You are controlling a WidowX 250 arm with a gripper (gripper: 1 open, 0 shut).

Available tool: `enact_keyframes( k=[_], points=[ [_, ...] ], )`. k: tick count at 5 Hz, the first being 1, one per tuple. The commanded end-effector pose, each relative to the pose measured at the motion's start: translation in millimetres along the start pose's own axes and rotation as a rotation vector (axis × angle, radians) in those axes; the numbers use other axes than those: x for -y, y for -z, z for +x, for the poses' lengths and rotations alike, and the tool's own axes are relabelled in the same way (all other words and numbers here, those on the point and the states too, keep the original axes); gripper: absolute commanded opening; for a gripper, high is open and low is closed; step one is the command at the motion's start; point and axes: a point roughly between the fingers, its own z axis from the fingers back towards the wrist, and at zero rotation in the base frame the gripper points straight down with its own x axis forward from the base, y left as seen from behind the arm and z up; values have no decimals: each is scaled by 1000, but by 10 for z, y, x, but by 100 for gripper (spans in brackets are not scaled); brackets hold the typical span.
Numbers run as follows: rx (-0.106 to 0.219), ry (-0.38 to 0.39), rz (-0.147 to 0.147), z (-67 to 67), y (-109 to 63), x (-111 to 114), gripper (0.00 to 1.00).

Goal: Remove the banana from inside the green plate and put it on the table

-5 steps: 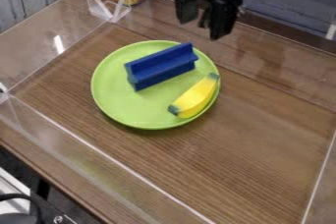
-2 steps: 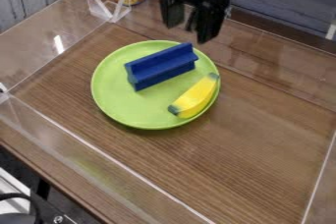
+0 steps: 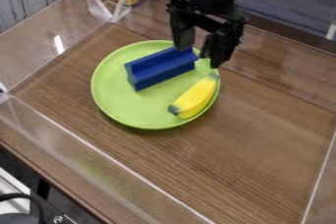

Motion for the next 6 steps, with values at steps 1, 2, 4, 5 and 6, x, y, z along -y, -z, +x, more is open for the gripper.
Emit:
enact_keyframes(
  k=[1,2,4,5,6],
  points=[
    [96,42,14,123,-254,46,100],
    [115,34,14,165,-322,88,100],
    [142,-28,10,74,-418,-20,100],
    [156,-43,15,-51,-446,-162,100],
    [150,-19,15,-47,-325,-157,100]
  ],
)
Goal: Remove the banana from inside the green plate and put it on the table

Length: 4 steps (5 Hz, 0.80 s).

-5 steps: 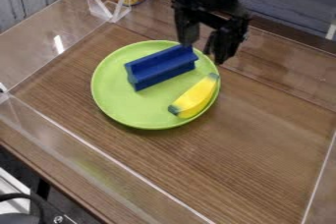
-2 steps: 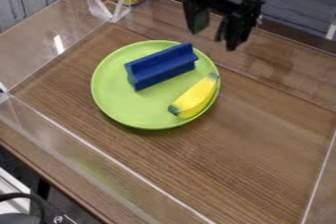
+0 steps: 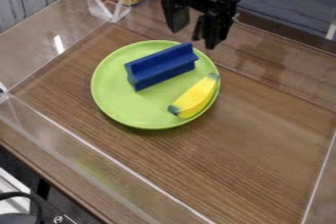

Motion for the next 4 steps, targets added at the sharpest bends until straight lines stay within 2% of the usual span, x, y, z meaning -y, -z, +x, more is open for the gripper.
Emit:
enact_keyframes(
  k=[1,2,4],
  points=[
    [35,38,7,24,57,0,100],
    [44,60,14,9,229,5,100],
    [68,40,33,-1,609,102,100]
  ],
)
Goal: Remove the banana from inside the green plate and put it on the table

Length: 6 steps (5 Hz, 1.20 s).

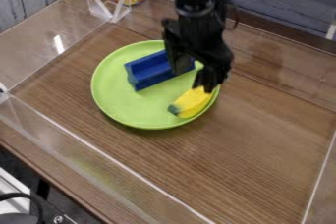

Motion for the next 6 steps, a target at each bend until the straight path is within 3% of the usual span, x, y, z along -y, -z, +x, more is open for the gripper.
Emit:
enact_keyframes(
  k=[1,2,4,6],
  points=[
    [40,47,0,-19,130,6,100],
    [46,97,-6,-74,276,4,0],
    [42,108,-12,-215,276,-160,0],
    [37,184,-31,-99,131,-150,0]
  ],
)
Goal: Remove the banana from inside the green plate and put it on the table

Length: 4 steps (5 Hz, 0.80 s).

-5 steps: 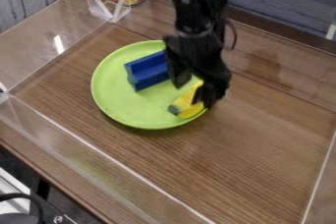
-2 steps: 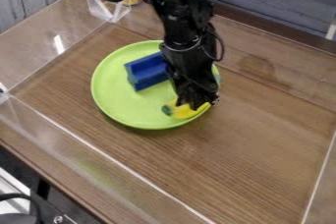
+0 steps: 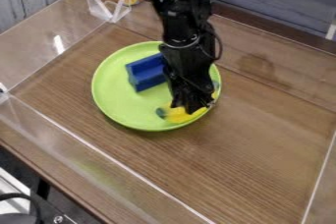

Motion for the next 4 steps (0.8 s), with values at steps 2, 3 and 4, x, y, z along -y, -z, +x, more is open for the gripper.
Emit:
enact_keyframes(
  k=[2,3,4],
  points=[
    [52,-68,25,173,-336,-258,0],
    [61,-38,23,236,-409,-387,0],
    [77,-36,33,362,-490,-583,0]
  ],
)
